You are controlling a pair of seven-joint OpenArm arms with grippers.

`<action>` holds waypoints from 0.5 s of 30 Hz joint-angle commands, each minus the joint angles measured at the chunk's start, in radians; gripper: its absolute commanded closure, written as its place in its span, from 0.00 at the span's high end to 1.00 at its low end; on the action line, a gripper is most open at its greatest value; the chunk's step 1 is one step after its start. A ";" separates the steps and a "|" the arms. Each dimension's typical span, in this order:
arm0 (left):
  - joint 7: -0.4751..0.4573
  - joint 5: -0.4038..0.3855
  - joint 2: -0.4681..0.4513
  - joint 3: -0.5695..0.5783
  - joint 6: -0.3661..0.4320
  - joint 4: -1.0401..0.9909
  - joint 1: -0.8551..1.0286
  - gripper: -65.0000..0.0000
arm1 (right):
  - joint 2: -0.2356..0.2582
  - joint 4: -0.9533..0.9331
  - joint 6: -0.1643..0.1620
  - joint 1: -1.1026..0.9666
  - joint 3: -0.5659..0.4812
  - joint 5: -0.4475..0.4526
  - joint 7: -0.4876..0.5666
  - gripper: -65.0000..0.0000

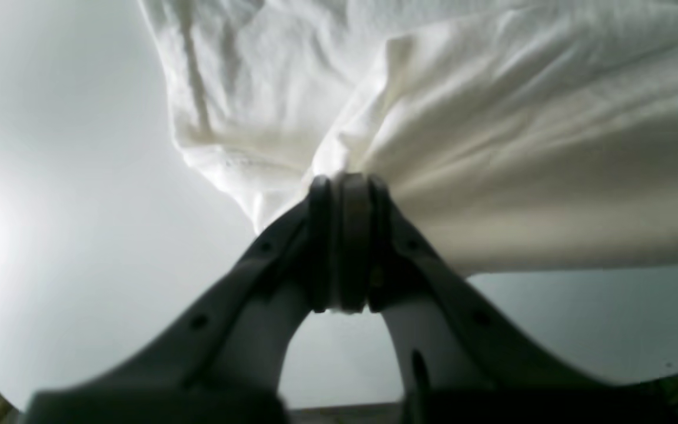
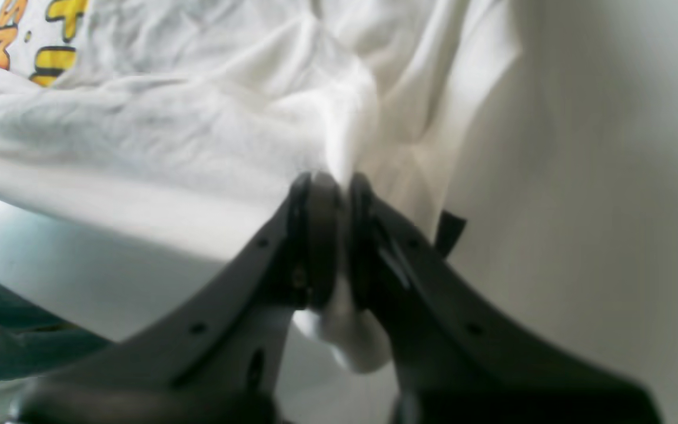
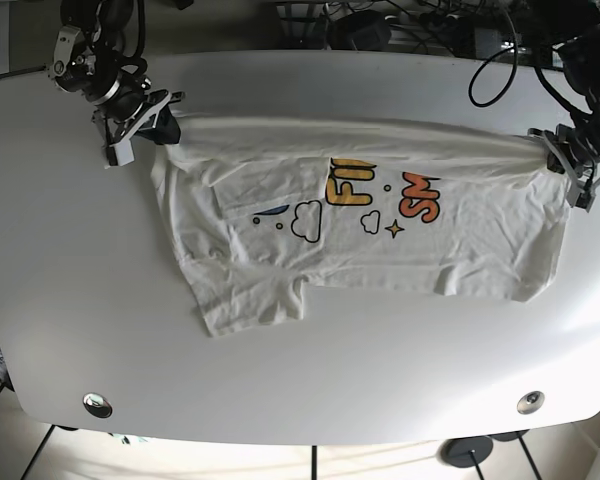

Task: Fold the T-shirt properly
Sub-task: 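Lay the shirt down with both grippers holding its edge, then release the edge and regrasp the shirt's side edge with both grippers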

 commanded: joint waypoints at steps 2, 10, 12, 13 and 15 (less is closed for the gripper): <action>0.078 -0.001 -0.022 -0.042 -0.001 0.023 -0.055 0.42 | 0.017 0.017 0.009 -0.014 0.008 0.012 0.018 0.04; 0.190 -0.278 -0.079 -0.243 -0.001 -0.031 -0.079 0.77 | 0.048 0.022 0.012 -0.016 0.008 0.014 0.018 0.04; 0.190 -0.366 -0.095 -0.186 -0.001 -0.017 -0.027 0.77 | 0.047 0.022 0.009 -0.014 0.007 0.014 0.018 0.04; 0.190 -0.426 -0.097 -0.163 -0.001 0.015 0.013 0.77 | 0.047 0.020 0.007 -0.012 0.005 0.014 0.018 0.04; 0.190 -0.511 -0.095 -0.159 -0.001 0.075 0.113 0.77 | 0.047 0.018 0.007 -0.011 0.005 0.014 0.018 0.14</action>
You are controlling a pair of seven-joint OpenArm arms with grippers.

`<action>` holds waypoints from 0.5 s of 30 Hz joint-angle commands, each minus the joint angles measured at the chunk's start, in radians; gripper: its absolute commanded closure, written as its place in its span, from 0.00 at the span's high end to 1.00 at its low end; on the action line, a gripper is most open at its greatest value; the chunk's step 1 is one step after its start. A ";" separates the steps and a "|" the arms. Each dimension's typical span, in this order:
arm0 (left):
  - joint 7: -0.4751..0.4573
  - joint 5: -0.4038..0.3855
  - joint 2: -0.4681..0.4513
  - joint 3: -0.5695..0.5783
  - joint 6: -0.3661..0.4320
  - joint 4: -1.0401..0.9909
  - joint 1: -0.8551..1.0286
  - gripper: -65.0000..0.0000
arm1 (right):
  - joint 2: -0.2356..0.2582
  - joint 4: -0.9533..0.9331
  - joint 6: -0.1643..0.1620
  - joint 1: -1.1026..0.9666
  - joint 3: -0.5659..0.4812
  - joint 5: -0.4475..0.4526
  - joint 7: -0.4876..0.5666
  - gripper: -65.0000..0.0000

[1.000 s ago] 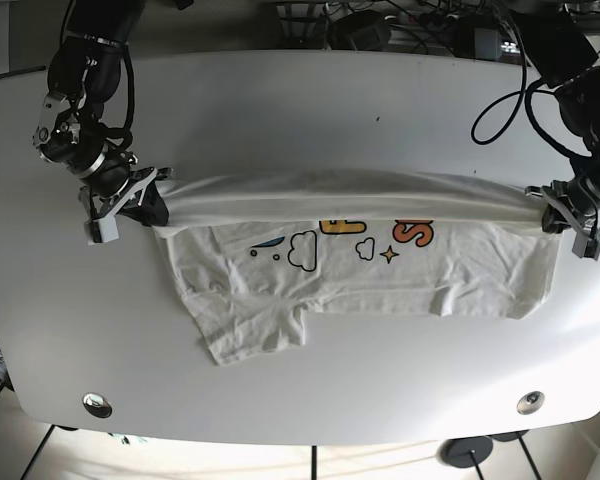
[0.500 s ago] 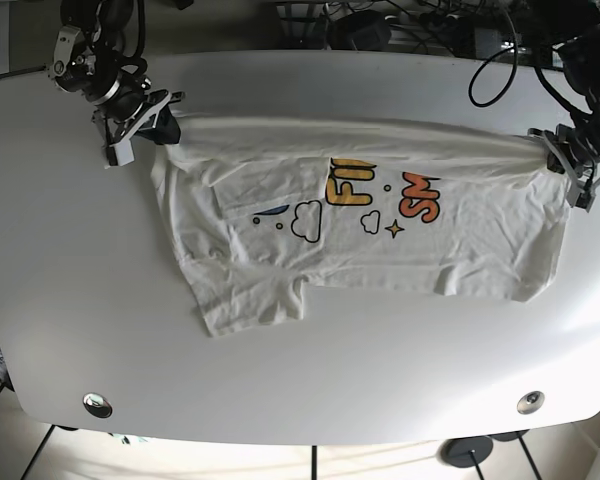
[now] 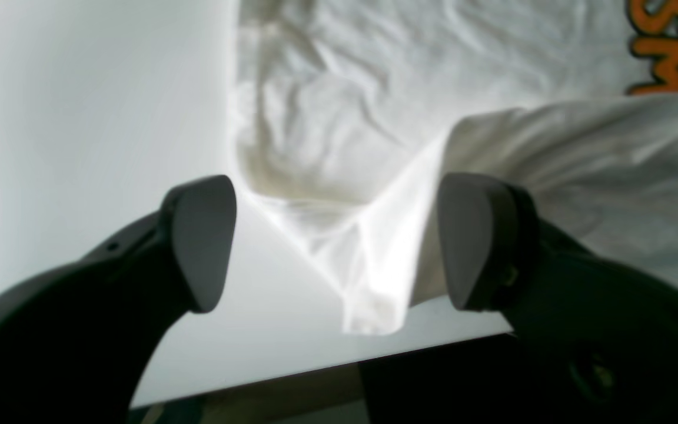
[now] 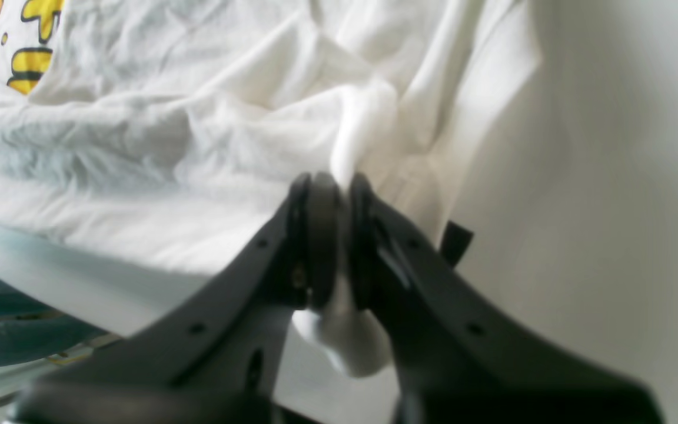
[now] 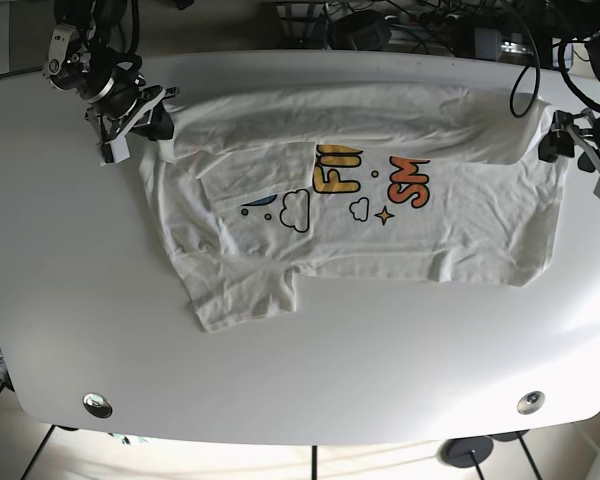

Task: Fold the T-shirt properly
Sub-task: 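Release the edge and regrasp the shirt's side edge with both grippers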

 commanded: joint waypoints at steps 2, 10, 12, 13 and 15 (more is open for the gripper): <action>-0.015 -0.067 -0.031 -0.012 -0.001 0.096 0.095 0.77 | 0.012 0.020 0.006 0.003 0.005 0.018 0.017 0.22; -0.015 0.048 -0.028 -0.012 -0.001 0.147 0.210 0.68 | 0.012 0.015 0.011 0.003 0.003 0.018 0.018 0.22; -0.015 0.065 -0.013 -0.010 -0.001 0.144 0.207 0.68 | 0.012 0.015 0.011 0.003 0.003 0.018 0.018 0.22; -0.015 0.065 -0.005 -0.010 -0.001 0.130 0.207 0.68 | 0.012 0.015 0.011 0.003 0.003 0.018 0.020 0.22; -0.016 0.065 -0.005 -0.009 -0.001 0.074 0.198 0.68 | 0.012 0.015 0.012 0.003 0.003 0.018 0.020 0.22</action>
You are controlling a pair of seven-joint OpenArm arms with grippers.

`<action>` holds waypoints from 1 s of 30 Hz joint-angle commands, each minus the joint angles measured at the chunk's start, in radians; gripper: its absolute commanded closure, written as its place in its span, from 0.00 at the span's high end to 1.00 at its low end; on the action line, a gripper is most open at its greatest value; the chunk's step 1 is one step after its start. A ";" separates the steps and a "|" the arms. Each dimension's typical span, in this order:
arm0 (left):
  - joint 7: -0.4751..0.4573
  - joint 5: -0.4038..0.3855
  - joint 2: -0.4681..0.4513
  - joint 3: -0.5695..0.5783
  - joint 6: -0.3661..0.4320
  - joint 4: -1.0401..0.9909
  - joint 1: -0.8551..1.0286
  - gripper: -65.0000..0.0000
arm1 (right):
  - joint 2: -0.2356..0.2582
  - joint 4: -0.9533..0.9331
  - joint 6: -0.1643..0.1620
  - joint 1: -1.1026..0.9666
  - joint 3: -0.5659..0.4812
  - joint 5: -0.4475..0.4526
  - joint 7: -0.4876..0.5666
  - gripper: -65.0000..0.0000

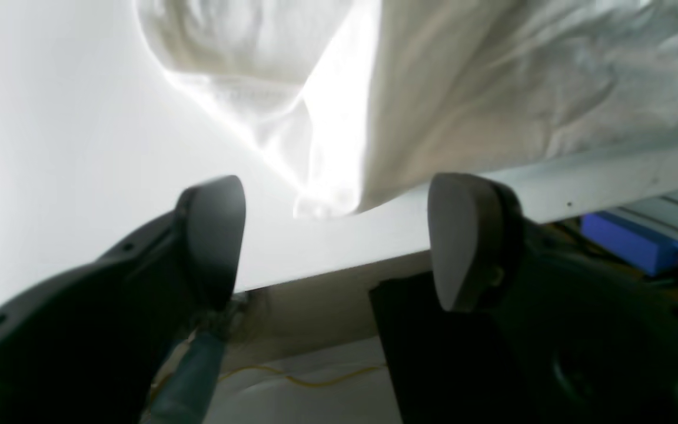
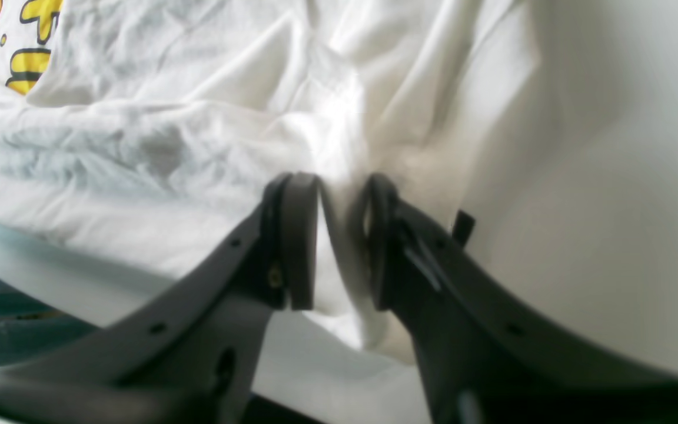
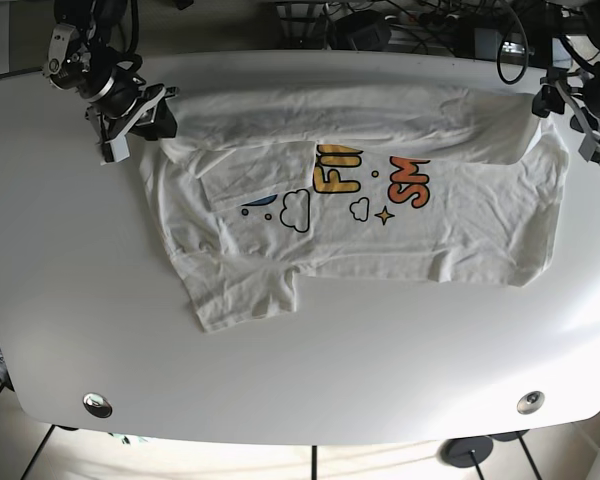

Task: Fold the T-shirt properly
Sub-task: 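Release the edge and regrasp the shirt's side edge with both grippers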

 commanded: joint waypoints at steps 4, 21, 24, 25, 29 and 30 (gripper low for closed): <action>-0.003 0.000 -0.035 0.065 -0.001 -0.133 -0.061 0.68 | 0.012 0.014 0.011 0.003 0.004 0.019 0.020 0.22; 0.001 0.052 -0.044 0.080 -0.001 -0.001 -0.101 0.04 | 0.011 0.014 0.011 0.003 0.009 0.020 0.021 0.22; 0.004 0.049 -0.086 0.100 -0.001 0.059 -0.129 0.04 | 0.011 0.014 0.011 0.003 0.005 0.020 0.021 0.22; 0.026 0.050 -0.090 0.114 -0.001 0.065 -0.152 0.04 | 0.011 0.014 0.011 0.003 0.005 0.019 0.021 0.22; 0.051 0.055 -0.147 0.117 -0.001 0.063 -0.234 0.04 | 0.012 0.013 0.011 0.003 0.009 0.019 0.021 0.22; 0.051 0.054 -0.167 0.121 -0.001 0.063 -0.244 0.04 | 0.012 0.013 0.011 0.003 0.009 0.019 0.021 0.22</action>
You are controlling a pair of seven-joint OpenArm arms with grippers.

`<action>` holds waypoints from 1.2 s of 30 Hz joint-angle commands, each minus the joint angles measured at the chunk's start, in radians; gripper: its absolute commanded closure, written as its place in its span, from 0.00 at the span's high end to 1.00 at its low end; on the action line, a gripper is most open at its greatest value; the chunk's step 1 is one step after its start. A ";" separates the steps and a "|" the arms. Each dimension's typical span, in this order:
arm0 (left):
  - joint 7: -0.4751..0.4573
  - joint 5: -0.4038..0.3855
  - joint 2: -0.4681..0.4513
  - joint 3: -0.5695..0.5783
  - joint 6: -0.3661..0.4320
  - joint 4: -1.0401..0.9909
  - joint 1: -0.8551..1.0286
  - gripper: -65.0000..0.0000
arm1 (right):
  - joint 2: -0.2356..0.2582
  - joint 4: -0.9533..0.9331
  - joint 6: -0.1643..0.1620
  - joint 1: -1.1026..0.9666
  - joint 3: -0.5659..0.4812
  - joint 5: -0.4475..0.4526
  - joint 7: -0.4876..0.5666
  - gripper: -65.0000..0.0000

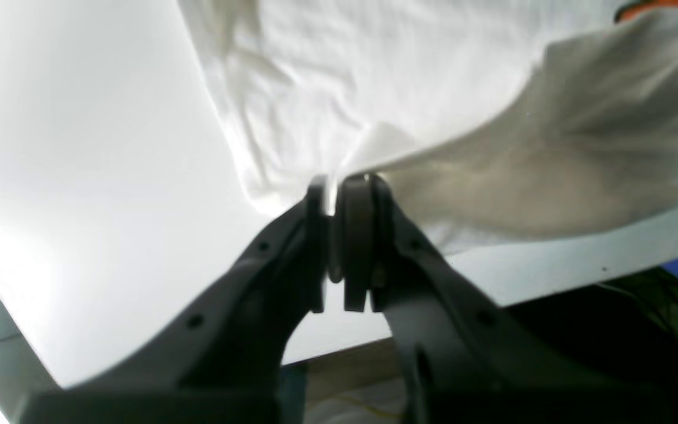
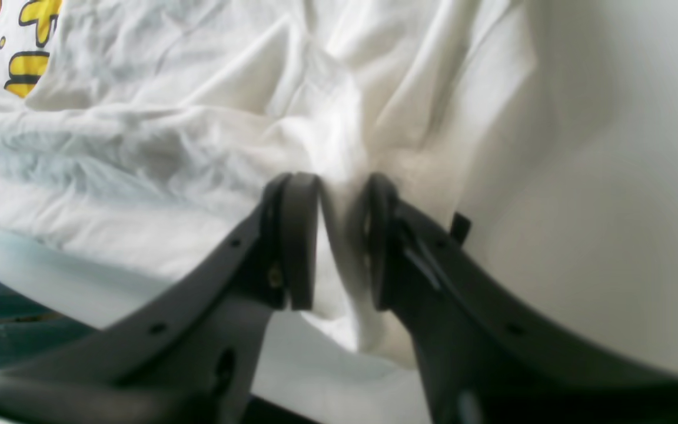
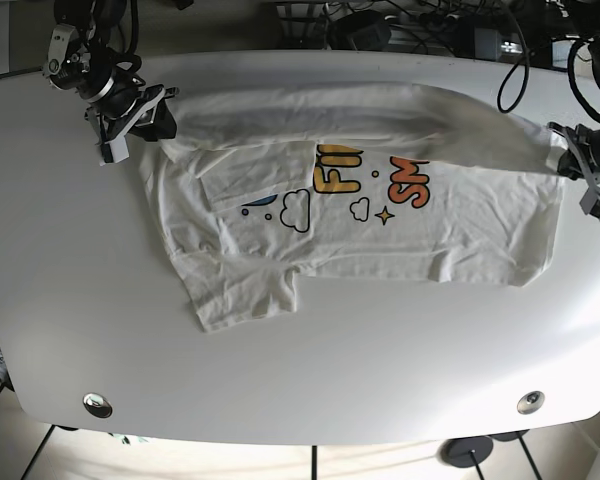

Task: Fold the T-shirt properly
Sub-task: 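Release the edge and regrasp the shirt's side edge with both grippers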

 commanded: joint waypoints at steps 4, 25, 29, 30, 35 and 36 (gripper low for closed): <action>-0.002 0.003 -0.060 -0.006 -0.001 -0.012 -0.055 0.04 | 0.012 0.013 0.013 0.000 0.006 0.019 0.021 0.22; -0.095 0.365 -0.025 0.051 -0.001 -0.098 -0.062 0.57 | 0.012 0.024 0.011 0.006 0.009 0.028 0.021 0.23; -0.259 0.449 0.023 0.048 -0.001 -0.094 0.042 0.57 | 0.010 0.070 0.004 0.015 0.035 0.026 0.022 0.43; -0.262 0.449 0.026 0.048 -0.001 -0.092 0.042 0.57 | 0.010 0.079 0.004 0.017 0.048 0.026 0.022 0.56; -0.286 0.452 0.031 -0.024 -0.001 -0.136 0.037 0.57 | 0.010 0.086 0.004 -0.017 0.057 0.020 0.018 0.87; -0.310 0.451 0.031 -0.038 -0.001 -0.150 0.037 0.57 | 0.010 0.083 0.004 -0.032 0.055 0.019 0.019 0.84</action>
